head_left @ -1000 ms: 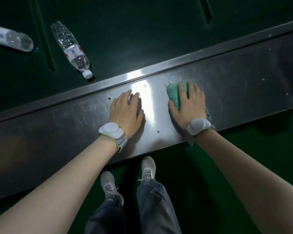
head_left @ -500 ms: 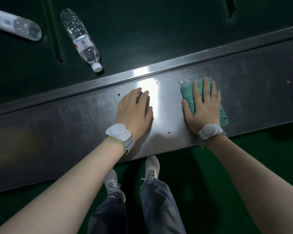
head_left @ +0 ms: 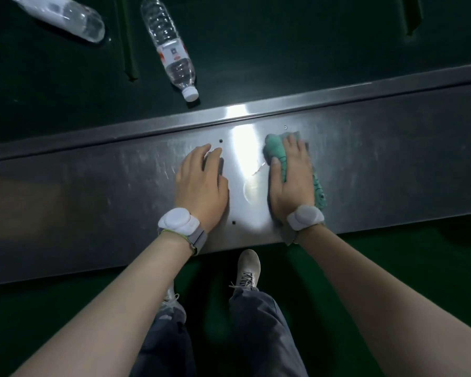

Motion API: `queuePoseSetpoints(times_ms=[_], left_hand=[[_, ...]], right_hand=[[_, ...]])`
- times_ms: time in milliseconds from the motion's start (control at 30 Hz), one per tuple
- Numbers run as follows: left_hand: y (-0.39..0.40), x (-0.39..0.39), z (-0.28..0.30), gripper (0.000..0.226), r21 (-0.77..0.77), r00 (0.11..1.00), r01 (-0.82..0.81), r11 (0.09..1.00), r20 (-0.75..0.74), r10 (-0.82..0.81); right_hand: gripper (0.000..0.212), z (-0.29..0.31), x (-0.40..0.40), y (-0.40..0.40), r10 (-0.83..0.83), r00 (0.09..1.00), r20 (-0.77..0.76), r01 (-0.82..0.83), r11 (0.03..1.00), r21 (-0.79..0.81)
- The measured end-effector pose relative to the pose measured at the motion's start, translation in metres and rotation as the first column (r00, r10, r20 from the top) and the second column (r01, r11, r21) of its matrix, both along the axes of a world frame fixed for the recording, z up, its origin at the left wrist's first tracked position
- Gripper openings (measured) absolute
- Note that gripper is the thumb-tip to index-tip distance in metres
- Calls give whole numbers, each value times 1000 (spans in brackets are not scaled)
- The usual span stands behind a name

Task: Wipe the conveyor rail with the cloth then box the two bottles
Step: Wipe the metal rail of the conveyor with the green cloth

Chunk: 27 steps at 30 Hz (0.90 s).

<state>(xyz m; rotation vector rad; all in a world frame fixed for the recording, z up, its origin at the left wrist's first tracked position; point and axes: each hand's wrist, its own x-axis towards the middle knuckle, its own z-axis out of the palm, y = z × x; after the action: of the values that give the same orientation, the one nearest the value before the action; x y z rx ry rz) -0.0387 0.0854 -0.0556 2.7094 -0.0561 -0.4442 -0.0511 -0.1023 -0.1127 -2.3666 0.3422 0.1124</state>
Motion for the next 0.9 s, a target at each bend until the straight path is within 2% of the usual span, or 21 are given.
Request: queuePoseSetpoints(times_ms=[133, 300, 400, 500, 600, 700, 833, 900], left_hand=[[38, -12, -3, 47, -12, 994, -81, 997, 73, 81], [89, -30, -10, 44, -31, 974, -149, 988, 168, 152], [118, -42, -14, 44, -26, 949, -207, 978, 239, 207], [152, -52, -19, 45, -24, 915, -279, 960, 297, 273], [189, -59, -23, 47, -14, 887, -331, 943, 335, 317], [216, -63, -23, 52, -3, 878, -362, 932, 336, 342], [236, -65, -21, 59, 33, 899, -325, 945, 319, 298], [243, -65, -21, 61, 43, 917, -290, 956, 299, 265]], right_hand=[[54, -3, -8, 65, 62, 996, 62, -68, 994, 90], [56, -9, -17, 137, 107, 992, 66, -109, 994, 22], [58, -10, -21, 190, 211, 975, 71, -211, 978, -9], [62, -14, -21, 248, 372, 928, -21, -372, 927, -53], [64, -17, -22, 294, 459, 885, -77, -464, 881, -87], [70, -20, -28, 311, 464, 881, -86, -472, 859, -199], [72, -23, -29, 302, 494, 863, -107, -502, 812, -297], [71, -23, -28, 291, 461, 882, -95, -465, 820, -334]])
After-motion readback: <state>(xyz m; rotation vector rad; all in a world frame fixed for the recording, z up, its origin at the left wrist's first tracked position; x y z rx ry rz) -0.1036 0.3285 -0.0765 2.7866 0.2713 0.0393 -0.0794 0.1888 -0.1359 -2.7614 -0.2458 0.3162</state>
